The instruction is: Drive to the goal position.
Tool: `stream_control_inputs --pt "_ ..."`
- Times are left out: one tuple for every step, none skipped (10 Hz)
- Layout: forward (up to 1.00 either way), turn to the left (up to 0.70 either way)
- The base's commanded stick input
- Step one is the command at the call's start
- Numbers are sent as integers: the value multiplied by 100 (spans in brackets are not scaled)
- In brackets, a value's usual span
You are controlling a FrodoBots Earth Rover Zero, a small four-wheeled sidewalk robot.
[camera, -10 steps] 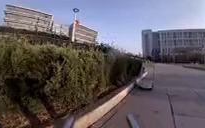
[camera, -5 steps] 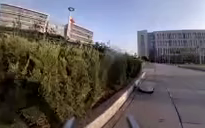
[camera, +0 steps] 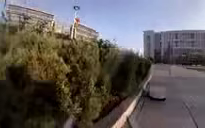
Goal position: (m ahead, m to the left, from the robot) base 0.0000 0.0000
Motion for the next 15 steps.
stream_control_inputs --pt "0 -70" --pt "0 -70" --pt "0 -70" --pt "0 -70" --pt "0 -70" --pt "0 -70" --pt "0 -70" --pt "0 -70" --pt "0 -70" --pt "0 -70" --pt "0 -70" --pt "0 -70" --pt "0 -70" --pt "0 -70" --pt "0 -70"
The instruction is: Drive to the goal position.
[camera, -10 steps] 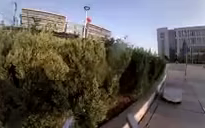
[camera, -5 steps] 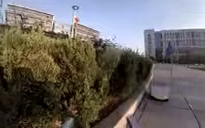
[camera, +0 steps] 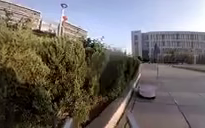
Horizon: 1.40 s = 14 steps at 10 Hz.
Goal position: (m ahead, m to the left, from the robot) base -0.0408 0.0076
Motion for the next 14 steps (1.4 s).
stream_control_inputs --pt "0 -70" --pt "0 -70" --pt "0 -70" --pt "0 -70" --pt "0 -70" --pt "0 -70" --pt "0 -70" --pt "0 -70" --pt "0 -70" --pt "0 -17" --pt "0 0" --pt "0 0" --pt "0 0" --pt "0 0"
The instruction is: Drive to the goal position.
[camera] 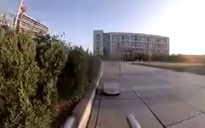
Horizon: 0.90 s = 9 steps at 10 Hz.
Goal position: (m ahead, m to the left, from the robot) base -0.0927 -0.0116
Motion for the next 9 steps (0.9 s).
stream_control_inputs --pt "0 0" --pt "0 0" --pt "0 -61" --pt "0 -70" --pt "0 -70" --pt "0 -70" --pt "0 -70" --pt "0 -70" --pt "0 -70"
